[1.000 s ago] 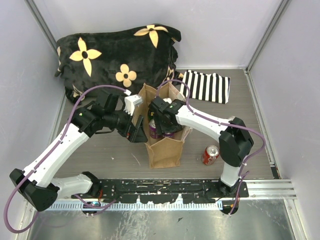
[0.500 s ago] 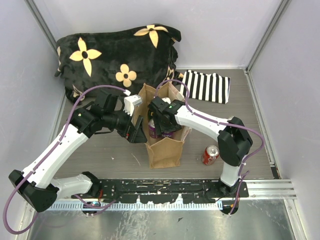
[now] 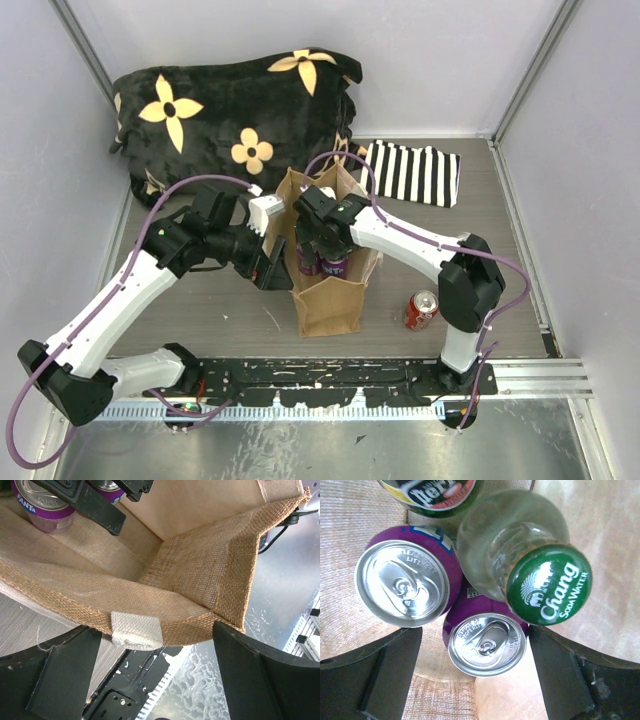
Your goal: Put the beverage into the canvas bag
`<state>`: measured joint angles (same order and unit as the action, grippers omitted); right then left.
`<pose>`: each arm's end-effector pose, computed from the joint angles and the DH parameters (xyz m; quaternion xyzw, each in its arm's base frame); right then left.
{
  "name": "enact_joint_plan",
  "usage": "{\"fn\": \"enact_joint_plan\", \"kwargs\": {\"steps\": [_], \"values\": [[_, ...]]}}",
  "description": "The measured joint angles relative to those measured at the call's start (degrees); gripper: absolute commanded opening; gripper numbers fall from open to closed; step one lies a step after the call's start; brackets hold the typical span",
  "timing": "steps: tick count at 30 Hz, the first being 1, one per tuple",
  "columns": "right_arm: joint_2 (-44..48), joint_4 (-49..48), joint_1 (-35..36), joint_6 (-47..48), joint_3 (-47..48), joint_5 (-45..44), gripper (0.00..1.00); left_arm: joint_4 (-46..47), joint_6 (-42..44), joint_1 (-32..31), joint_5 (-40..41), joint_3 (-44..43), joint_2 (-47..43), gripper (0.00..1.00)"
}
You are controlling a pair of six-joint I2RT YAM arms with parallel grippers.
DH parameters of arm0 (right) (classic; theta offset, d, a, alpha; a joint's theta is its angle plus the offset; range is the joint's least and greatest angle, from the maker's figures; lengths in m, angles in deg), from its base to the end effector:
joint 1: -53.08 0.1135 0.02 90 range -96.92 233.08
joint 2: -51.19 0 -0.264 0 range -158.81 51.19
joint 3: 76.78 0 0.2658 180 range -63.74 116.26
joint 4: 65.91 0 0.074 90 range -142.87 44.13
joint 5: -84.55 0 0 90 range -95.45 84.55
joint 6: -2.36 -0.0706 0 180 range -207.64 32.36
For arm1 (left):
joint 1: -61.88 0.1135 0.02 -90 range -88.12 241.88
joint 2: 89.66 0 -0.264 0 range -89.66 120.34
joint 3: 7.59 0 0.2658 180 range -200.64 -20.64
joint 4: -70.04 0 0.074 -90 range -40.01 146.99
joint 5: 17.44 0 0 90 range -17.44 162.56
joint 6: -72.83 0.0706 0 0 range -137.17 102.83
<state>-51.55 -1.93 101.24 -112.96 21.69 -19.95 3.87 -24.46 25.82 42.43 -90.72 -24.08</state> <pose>0.2773 0.2833 0.2190 -0.1696 0.9596 0.0126 0.2241 0.1841 -0.1779 0.3327 0.3134 0.8522 -0.3520 0.2272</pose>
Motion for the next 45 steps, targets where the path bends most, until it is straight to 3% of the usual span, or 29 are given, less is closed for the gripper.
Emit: {"fn": "enact_joint_plan", "kwargs": {"steps": [13,20,24,30,37,45], "values": [[0.5,1.6,0.0,0.1,9.7,-2.9,0.93,0.3,-2.4,0.0,-0.7,0.5,-3.0,0.98],[3.0,3.1,0.0,0.1,23.2,-8.7,0.93,-0.1,-2.1,-1.2,-0.8,0.5,-2.8,0.98],[5.9,3.6,-1.0,0.2,25.0,-11.2,0.92,-0.6,-1.6,-3.2,0.2,0.6,-2.8,0.98],[14.2,5.0,-6.9,0.1,24.6,-13.9,0.91,-1.2,-0.1,-6.4,1.7,1.8,-2.9,0.98],[24.6,8.6,-12.0,-1.4,16.4,-15.8,0.9,-1.6,2.0,-8.4,4.4,3.4,-3.7,0.98],[25.7,11.7,-12.9,-3.1,12.0,-12.3,0.89,-8.0,3.9,-6.7,11.4,-2.3,-5.7,0.98]]}}
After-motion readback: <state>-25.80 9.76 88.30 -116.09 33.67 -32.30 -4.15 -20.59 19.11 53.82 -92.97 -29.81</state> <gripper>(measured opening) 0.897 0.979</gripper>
